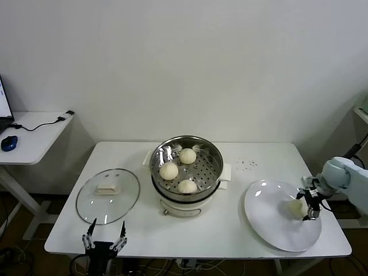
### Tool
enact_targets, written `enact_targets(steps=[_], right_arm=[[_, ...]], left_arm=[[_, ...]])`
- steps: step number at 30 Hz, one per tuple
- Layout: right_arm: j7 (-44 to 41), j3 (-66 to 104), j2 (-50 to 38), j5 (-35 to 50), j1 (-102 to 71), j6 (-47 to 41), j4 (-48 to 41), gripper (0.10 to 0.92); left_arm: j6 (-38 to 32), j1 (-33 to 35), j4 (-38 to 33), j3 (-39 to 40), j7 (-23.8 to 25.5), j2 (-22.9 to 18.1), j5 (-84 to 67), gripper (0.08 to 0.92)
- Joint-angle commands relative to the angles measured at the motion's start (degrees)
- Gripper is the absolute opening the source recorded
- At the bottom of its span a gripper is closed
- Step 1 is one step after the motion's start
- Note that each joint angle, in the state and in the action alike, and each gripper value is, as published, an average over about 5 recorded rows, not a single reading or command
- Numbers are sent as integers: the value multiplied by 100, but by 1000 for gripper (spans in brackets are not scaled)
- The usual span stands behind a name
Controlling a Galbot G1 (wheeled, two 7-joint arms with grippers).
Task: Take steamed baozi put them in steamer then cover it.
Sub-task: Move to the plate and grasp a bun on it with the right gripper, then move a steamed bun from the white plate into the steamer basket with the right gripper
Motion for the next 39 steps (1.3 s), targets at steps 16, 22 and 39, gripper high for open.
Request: enact_targets(steps=[16,22,39], right_arm=[[-117,-2061,533,1744,2684,-80,-256,670],[-82,-3616,1659,3456,4478,-153,-576,678],[24,-4883,4357,5750,5285,-581,-830,677]], left_arm=[[-37,1,-31,67,-7,-27,1,823],[-56,11,-77,149,-4,-26,-1,823],[-207,158,-164,370,-2,20,-54,823]])
